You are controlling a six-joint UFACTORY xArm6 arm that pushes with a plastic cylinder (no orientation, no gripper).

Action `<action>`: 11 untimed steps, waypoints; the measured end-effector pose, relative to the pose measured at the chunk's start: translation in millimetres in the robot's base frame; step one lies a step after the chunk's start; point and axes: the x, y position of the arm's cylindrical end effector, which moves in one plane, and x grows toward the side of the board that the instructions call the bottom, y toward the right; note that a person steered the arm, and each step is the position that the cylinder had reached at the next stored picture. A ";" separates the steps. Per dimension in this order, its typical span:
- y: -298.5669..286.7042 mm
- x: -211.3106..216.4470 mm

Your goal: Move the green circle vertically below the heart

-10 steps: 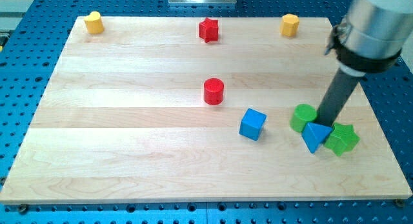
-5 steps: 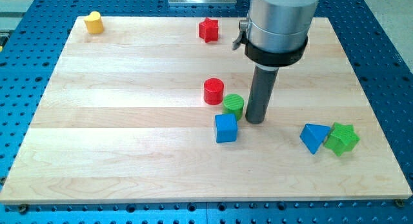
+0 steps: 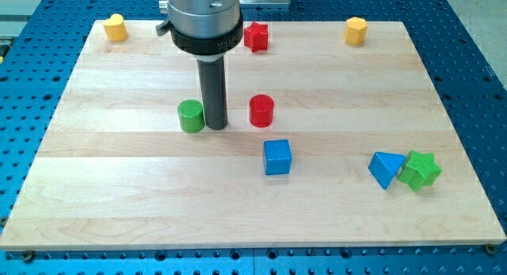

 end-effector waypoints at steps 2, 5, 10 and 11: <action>-121.2 -0.2; -156.8 52.4; -193.2 36.7; -193.2 35.7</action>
